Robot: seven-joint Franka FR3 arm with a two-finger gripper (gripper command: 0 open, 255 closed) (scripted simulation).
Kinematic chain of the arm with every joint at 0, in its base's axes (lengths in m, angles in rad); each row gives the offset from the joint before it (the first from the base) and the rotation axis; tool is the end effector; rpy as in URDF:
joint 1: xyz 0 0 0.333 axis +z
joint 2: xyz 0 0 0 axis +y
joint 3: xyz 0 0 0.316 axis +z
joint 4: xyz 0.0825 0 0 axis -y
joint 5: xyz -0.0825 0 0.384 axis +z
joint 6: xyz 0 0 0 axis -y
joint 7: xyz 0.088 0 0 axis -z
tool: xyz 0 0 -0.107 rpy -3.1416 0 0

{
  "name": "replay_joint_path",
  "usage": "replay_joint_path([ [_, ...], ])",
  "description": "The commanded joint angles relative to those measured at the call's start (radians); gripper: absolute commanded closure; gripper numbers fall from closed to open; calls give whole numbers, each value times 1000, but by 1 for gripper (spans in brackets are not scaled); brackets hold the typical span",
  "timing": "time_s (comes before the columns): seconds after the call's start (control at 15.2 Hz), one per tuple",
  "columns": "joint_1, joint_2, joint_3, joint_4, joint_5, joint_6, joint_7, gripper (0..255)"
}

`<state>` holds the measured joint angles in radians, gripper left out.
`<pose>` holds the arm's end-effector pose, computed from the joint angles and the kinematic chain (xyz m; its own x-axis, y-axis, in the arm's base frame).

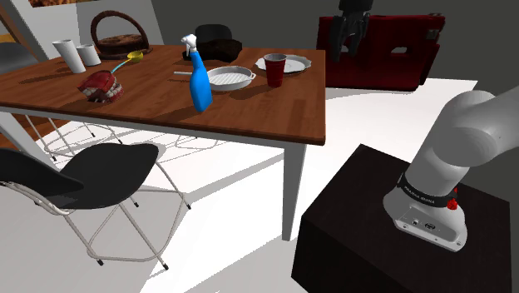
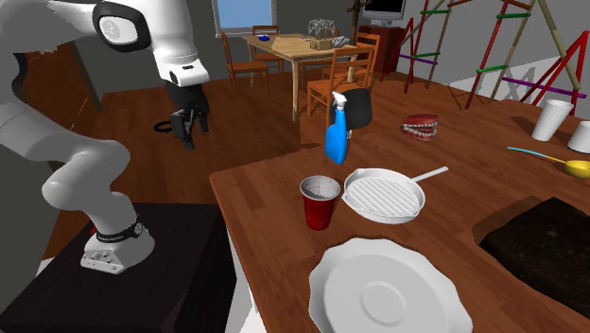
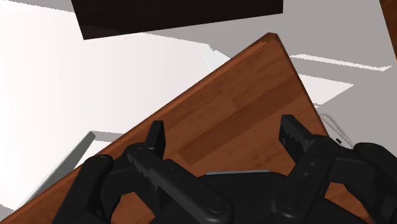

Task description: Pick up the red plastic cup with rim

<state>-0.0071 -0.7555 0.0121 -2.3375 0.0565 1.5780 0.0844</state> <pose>0.3159 0.0087 0.5905 0.9965 -0.0829 -0.0081 -0.0832 -0.9954 -0.0477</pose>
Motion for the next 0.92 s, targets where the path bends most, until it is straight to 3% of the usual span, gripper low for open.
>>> replay_joint_path([
  [0.0, 0, 0, 0, 0, 0, 0, 0, 0],
  [0.86, -33, 474, 27, 270, -109, 238, 12, 0],
])
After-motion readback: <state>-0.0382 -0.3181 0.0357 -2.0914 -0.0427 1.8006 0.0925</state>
